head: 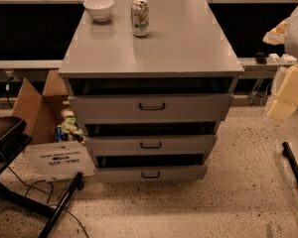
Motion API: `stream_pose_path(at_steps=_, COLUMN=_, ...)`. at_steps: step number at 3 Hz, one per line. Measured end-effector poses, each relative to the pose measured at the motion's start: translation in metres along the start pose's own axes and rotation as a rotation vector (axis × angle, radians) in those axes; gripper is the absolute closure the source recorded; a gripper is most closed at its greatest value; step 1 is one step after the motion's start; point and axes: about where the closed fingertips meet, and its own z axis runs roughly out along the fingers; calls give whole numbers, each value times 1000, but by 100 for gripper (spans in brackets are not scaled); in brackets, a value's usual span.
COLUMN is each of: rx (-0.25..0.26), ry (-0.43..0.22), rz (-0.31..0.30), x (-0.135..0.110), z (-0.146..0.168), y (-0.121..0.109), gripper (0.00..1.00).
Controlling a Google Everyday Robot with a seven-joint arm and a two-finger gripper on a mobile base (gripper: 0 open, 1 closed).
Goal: Open bottom drawer
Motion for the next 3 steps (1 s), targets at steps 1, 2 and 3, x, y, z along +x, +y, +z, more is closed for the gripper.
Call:
stream_pose_path(at_steps=1, rx=0, ry=0, rz=0, x=0, z=0, y=0, gripper=0)
stream_pose_path(at_steps=2, rx=32, ry=67, rz=4, x=-1, z=3, y=-4, gripper=0)
stream_pose_path(at_steps=3, rx=30, ry=93, rz=22, x=-2, z=37, y=9, gripper=0)
